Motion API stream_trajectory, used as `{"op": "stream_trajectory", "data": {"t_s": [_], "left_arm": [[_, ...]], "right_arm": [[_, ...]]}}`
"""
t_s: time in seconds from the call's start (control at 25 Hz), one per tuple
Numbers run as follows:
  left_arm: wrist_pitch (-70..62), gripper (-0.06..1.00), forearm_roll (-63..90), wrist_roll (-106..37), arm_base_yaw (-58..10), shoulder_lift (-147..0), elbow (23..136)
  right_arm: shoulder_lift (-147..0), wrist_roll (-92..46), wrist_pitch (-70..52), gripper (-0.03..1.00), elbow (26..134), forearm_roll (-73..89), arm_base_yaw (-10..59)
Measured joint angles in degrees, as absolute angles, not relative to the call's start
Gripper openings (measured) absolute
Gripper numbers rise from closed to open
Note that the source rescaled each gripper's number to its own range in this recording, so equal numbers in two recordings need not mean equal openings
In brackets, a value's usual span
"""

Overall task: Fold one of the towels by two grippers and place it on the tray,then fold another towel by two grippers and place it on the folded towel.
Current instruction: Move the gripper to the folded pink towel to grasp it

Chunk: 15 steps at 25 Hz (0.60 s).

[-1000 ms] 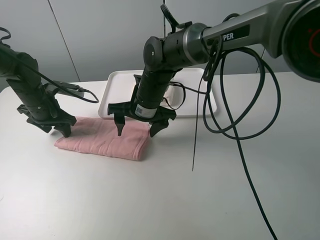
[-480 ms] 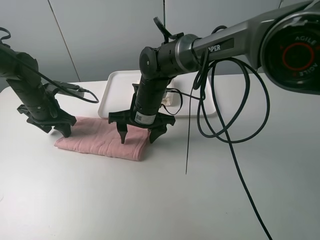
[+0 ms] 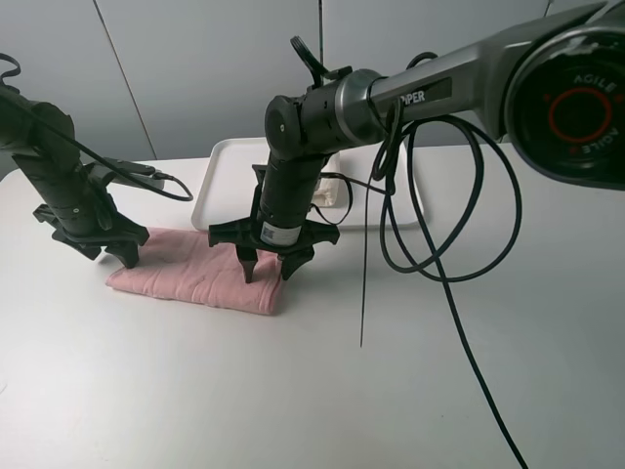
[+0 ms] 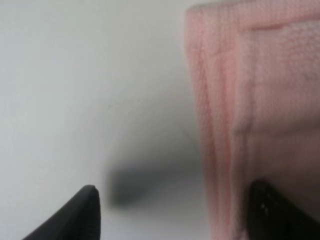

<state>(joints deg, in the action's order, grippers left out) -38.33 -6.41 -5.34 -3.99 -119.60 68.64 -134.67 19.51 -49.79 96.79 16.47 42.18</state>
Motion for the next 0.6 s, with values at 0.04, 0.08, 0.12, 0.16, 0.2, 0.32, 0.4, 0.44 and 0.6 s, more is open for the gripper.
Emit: {"op": "stream_trajectory", "data": {"t_s": [0.04, 0.08, 0.12, 0.16, 0.2, 0.32, 0.4, 0.44, 0.6], "left_arm": [[-38.3, 0.79, -6.4, -5.3, -4.0, -119.6, 68.6], [-38.3, 0.79, -6.4, -5.3, -4.0, -119.6, 68.6], [-38.3, 0.79, -6.4, -5.3, -4.0, -119.6, 68.6], [-38.3, 0.79, -6.4, -5.3, -4.0, -119.6, 68.6], [-38.3, 0.79, -6.3, -5.3, -4.0, -119.6, 68.6], [-38.2, 0.79, -6.3, -5.4, -4.0, -119.6, 68.6], [-38.2, 0.79, -6.2, -5.5, -4.0, -119.6, 68.6], [-38.2, 0.79, -6.2, -5.5, -4.0, -119.6, 68.6], [-38.1, 0.79, -6.2, -5.5, -4.0, -119.6, 68.6]], "right_arm": [[-134.7, 19.5, -49.8, 0.61, 96.8, 16.2, 42.2], [-134.7, 19.5, -49.8, 0.64, 96.8, 16.1, 42.2], [-134.7, 19.5, -49.8, 0.68, 96.8, 16.0, 42.2], [-134.7, 19.5, -49.8, 0.70, 96.8, 15.9, 42.2], [-134.7, 19.5, -49.7, 0.72, 96.8, 15.8, 42.2], [-134.7, 19.5, -49.4, 0.73, 96.8, 15.7, 42.2], [-134.8, 19.5, -49.3, 0.73, 96.8, 15.4, 42.2], [-135.0, 19.5, -49.3, 0.73, 96.8, 15.4, 42.2], [-135.5, 19.5, -49.5, 0.72, 97.3, 15.5, 42.2]]}}
